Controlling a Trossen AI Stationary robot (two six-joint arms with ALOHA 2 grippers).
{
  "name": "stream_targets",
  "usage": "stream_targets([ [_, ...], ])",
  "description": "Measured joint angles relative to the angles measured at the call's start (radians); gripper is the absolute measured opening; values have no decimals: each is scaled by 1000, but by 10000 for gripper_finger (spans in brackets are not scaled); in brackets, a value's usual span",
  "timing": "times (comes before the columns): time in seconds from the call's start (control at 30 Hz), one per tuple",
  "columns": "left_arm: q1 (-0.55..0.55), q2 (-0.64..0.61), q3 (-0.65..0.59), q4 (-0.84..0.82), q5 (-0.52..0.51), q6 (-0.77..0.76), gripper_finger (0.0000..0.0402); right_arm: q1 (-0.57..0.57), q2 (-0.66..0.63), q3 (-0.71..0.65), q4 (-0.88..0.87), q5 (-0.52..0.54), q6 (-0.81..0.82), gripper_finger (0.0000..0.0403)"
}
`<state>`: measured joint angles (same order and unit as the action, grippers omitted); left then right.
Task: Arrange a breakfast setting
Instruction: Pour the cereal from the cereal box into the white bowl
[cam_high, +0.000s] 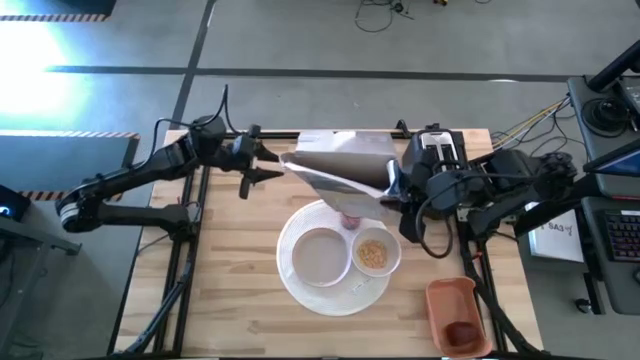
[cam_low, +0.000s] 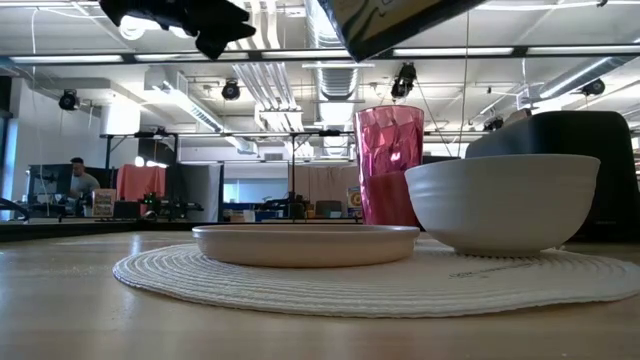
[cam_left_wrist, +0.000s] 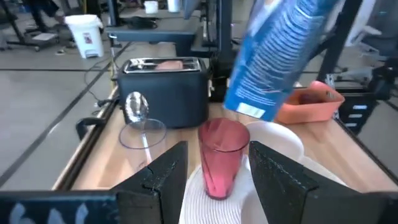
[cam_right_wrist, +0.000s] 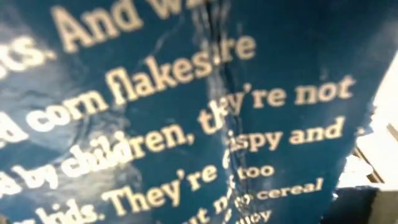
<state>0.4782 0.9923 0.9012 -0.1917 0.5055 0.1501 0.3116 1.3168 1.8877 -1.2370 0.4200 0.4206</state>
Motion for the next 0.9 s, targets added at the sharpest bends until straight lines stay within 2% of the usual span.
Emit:
stream_targets([
  [0.23, -13, 53, 0, 53, 61, 3, 170, -20, 32, -5, 1, 32, -23, 150],
  [0.53, -15, 80, 0, 165, 61, 77, 242, -102, 56, -5, 4, 34, -64, 150],
  [0.7, -30, 79, 0, 245, 62, 78, 270, -167, 62, -12, 112, 37, -139, 150],
  [0.9, -36, 80, -1, 338, 52, 76, 275, -207, 87, -14, 197, 7, -243, 151],
])
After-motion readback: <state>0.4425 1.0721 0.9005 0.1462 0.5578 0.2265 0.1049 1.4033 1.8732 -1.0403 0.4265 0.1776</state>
